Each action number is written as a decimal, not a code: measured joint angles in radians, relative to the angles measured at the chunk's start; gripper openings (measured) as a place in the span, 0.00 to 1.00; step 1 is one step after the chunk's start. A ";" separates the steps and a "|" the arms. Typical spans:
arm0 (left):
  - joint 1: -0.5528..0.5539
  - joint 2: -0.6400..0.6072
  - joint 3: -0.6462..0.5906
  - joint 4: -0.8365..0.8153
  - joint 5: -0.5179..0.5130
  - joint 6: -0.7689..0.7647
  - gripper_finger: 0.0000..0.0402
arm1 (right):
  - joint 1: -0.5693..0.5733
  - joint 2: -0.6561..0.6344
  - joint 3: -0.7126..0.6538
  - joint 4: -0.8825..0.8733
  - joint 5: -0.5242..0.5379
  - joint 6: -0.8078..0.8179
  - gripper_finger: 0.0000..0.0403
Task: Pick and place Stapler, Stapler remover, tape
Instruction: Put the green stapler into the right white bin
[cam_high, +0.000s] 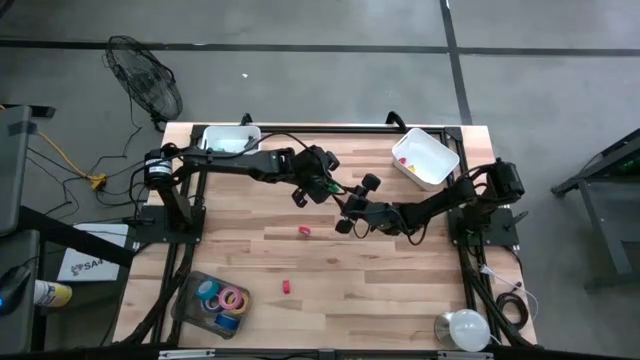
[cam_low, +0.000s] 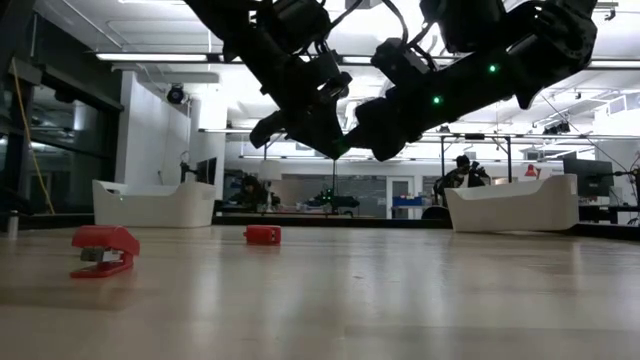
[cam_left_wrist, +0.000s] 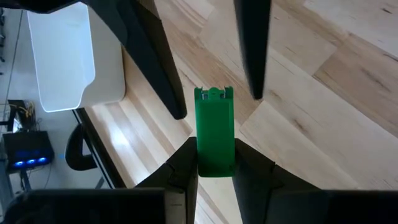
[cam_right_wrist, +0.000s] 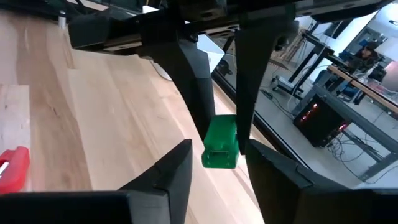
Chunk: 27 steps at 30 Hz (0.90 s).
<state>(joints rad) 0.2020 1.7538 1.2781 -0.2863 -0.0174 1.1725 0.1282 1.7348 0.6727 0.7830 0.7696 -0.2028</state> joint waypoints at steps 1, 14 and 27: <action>0.000 0.000 0.000 0.000 0.000 0.000 0.18 | -0.002 0.000 0.000 0.000 0.001 0.000 0.36; 0.000 0.000 0.000 0.001 0.004 -0.003 0.18 | -0.018 0.000 0.000 -0.018 -0.044 -0.008 0.23; 0.000 0.000 -0.001 0.028 0.009 -0.003 0.18 | -0.031 -0.001 0.000 -0.021 -0.081 -0.015 0.32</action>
<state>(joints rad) 0.2024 1.7538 1.2770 -0.2587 -0.0086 1.1697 0.0971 1.7336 0.6727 0.7620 0.6891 -0.2180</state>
